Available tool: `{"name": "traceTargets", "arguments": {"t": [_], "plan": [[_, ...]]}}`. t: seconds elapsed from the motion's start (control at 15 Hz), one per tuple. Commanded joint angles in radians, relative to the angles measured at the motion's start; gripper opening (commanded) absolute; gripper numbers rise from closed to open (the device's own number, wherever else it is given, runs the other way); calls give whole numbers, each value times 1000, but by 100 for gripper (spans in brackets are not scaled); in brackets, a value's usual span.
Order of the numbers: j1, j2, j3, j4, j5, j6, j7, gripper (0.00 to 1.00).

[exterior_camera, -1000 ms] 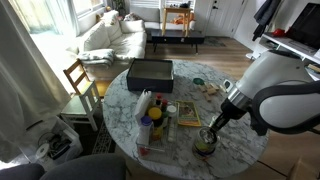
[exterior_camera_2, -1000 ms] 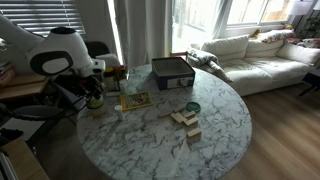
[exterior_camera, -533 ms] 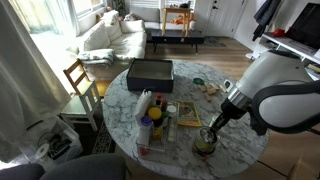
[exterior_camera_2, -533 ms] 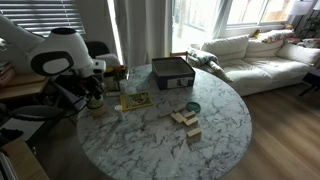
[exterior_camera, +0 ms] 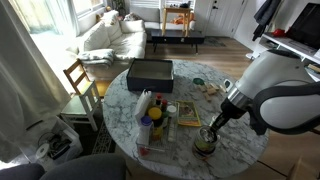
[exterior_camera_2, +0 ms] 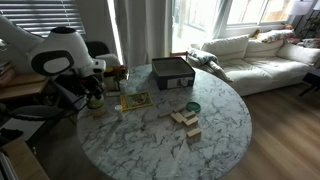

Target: Put the lid on the can on the table then put the other can on top

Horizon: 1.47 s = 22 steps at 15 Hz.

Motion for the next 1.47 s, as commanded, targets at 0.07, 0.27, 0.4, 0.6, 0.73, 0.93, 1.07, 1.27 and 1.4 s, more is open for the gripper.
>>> {"name": "traceTargets", "arguments": {"t": [0.07,0.27,0.4,0.6,0.73,0.93,1.07,1.27,1.4], "plan": [[1,-24,-15,-9,-15,-20,-1,3],[2,-29,-18,-10,-9,-34,-9,3],[5,-26,-21,-8,6,-35,-21,3],[6,-29,-22,-9,12,-25,-26,3],[5,-38,-23,-11,3,-27,-22,3],[8,-55,-23,-13,3,-42,-31,3],[17,-60,-25,-9,23,-52,-55,3],[24,-54,-25,-3,26,-74,-80,3],[29,-37,-22,4,31,-77,-87,3]]}}
